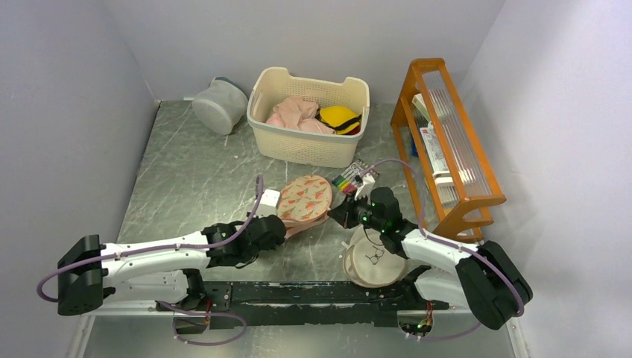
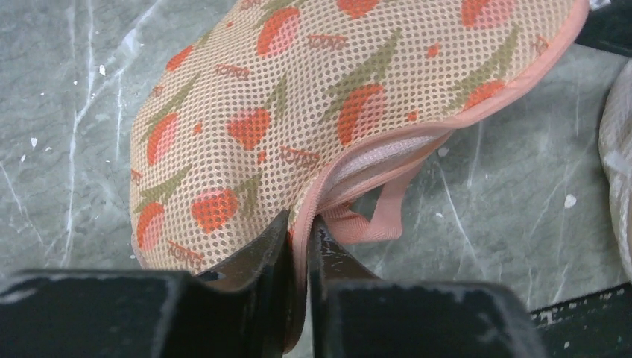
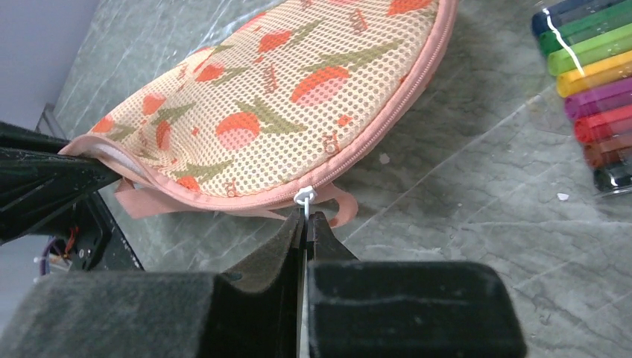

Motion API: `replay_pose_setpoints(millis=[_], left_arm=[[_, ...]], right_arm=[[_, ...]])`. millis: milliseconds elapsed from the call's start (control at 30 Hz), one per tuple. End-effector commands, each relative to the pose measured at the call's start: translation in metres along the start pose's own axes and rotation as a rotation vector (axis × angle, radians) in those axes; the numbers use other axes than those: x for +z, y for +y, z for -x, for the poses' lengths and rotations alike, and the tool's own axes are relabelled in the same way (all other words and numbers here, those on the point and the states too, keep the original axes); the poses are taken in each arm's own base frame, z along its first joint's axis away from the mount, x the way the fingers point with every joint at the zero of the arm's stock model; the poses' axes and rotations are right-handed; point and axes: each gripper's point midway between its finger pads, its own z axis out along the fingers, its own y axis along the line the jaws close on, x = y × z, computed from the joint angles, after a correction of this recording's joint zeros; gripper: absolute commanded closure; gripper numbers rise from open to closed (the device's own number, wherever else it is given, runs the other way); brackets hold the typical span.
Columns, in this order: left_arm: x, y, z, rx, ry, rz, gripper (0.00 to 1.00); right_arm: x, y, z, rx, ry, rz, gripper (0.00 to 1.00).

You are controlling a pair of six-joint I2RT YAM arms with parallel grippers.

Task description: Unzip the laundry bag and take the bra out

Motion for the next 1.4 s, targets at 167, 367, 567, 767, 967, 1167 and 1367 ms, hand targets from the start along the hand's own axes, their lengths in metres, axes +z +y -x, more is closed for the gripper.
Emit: replay_pose_setpoints(millis=[167, 367, 567, 767, 967, 1167, 1367], left_arm=[[-0.042, -0.066, 0.027, 0.227, -0.039, -0.459, 0.41], [-0.066, -0.1, 0.055, 0.218, -0.145, -0.646, 0.32], [-0.022, -0.096, 0.062, 0.281, -0.103, -0.412, 0.26], [0.021, -0.098, 0.051, 0.433, -0.066, -0.272, 0.28], [0.041, -0.089, 0.036, 0.451, -0.058, -0.206, 0.41], [0.054, -0.08, 0.024, 0.47, -0.039, -0.149, 0.61], [0.05, -0.067, 0.019, 0.493, -0.018, -0.119, 0.93]], right_arm=[[0.004, 0.039, -0.006, -0.094, 0.013, 0.151, 1.0], [0.004, 0.049, -0.004, -0.103, 0.002, 0.18, 1.0], [0.002, 0.062, -0.004, -0.095, -0.004, 0.228, 1.0], [0.001, 0.064, -0.006, -0.088, 0.0, 0.227, 1.0], [0.0, 0.068, -0.007, -0.085, 0.0, 0.238, 1.0], [0.001, 0.071, -0.008, -0.094, 0.006, 0.253, 1.0], [0.004, 0.051, -0.007, -0.075, -0.001, 0.133, 1.0]])
